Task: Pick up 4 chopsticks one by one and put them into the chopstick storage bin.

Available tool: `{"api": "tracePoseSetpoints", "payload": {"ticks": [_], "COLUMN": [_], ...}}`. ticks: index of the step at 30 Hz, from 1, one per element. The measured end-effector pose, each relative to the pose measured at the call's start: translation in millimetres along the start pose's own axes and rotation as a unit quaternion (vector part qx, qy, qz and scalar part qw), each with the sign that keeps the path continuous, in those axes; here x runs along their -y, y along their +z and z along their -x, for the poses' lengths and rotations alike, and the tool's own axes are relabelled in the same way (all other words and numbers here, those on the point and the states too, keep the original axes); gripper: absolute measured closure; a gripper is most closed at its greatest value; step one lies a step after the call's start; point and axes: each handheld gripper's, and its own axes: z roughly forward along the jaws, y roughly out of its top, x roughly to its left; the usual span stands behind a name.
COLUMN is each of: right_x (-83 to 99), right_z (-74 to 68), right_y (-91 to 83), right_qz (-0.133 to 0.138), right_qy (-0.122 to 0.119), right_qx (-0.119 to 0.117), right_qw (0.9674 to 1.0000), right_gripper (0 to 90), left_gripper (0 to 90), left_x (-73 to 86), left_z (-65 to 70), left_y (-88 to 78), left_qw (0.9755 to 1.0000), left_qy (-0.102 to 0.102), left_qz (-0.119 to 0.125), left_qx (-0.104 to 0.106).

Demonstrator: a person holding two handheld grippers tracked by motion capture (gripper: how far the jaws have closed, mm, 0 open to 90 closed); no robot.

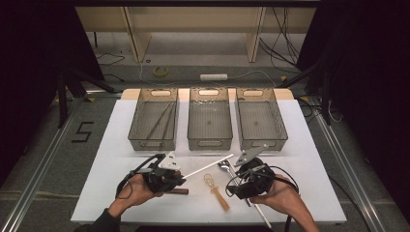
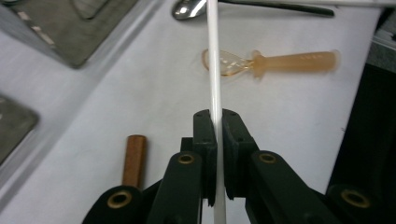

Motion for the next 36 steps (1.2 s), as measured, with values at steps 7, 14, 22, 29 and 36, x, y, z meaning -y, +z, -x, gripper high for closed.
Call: {"api": "tracePoseSetpoints", "payload": {"ticks": [7, 14, 22, 29, 36], "right_x": [21.4, 41.0, 55.1, 58.6, 59.5], "right_z": [9.4, 16.7, 16.1, 15.4, 15.5], "right_y": [5.1, 8.2, 12.3, 14.7, 15.4], "right_qz": [-0.013, -0.001, 0.013, 0.01, 0.008], "right_qy": [0.039, 0.07, 0.075, 0.078, 0.072], "right_qx": [0.007, 0.026, 0.024, 0.02, 0.021], "right_qw": [0.9991, 0.9972, 0.9968, 0.9967, 0.9971], "right_gripper": [37.6, 33.0, 32.9, 33.3, 33.4], "left_gripper": [85.2, 85.2, 85.2, 85.2, 85.2], "left_x": [1.0, 2.8, 2.8, -0.2, -1.2], "left_z": [-18.6, -42.6, -76.3, -104.3, -132.5], "left_y": [-12.5, -26.2, -34.4, -36.3, -30.9], "left_qw": [0.9975, 0.9914, 0.9799, 0.9684, 0.9588], "left_qy": [-0.045, -0.082, -0.128, -0.161, -0.191], "left_qz": [0.03, 0.057, 0.073, 0.073, 0.049], "left_qx": [-0.046, -0.085, -0.134, -0.176, -0.205]}}
